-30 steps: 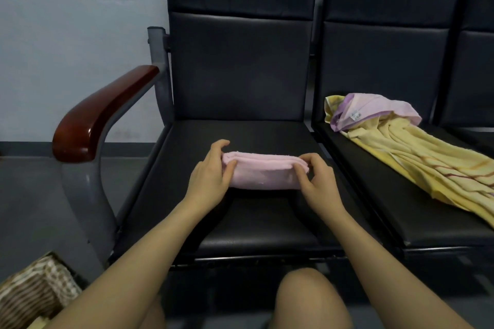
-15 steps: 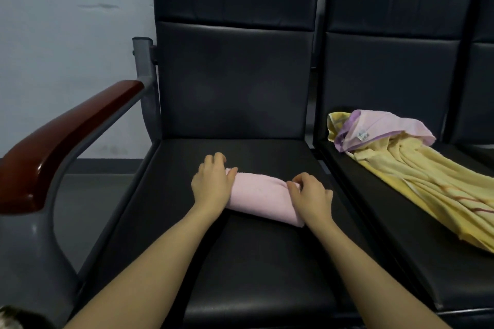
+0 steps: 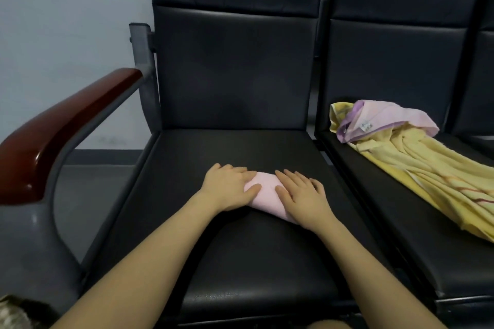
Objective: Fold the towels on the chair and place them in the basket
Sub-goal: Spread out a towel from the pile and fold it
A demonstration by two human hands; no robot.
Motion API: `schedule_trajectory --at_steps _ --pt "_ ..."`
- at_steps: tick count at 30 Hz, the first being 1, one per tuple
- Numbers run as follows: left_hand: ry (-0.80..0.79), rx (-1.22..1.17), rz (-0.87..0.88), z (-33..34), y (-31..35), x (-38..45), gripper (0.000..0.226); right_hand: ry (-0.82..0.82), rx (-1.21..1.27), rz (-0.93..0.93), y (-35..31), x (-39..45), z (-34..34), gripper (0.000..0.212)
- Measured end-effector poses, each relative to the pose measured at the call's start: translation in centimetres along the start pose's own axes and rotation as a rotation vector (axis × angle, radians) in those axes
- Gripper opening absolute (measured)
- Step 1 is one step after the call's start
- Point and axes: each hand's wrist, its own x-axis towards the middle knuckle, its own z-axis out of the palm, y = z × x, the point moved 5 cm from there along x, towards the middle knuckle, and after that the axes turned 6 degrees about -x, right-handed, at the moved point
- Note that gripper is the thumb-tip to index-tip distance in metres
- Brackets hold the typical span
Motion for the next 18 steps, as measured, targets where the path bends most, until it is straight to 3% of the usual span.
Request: schedule_trajectory --at_steps 3,7,10,14,18 --pt "0.022 0.018 0.048 0.0 0.4 -1.3 0.053 -0.021 0.018 -0.013 0.4 -1.5 -0.2 0.046" --pt "0.095 -0.037 0.058 0.4 0.8 -4.7 0.08 -0.053 0.088 -0.043 0.4 -3.6 -0.4 0.056" --pt "0.122 -0.117 0.026 0.4 1.0 -6.8 0.088 -0.031 0.182 -0.051 0.0 -4.9 -0.7 0.043" --pt "0.189 -0.298 -0.033 -0.5 0.9 -8.4 0.059 0.114 0.419 0.077 0.2 -6.1 -2.2 0.031" --pt "0.281 -0.492 -0.153 -0.8 0.6 -8.9 0.036 0.218 0.47 0.21 1.3 -6.7 -2.8 0.021"
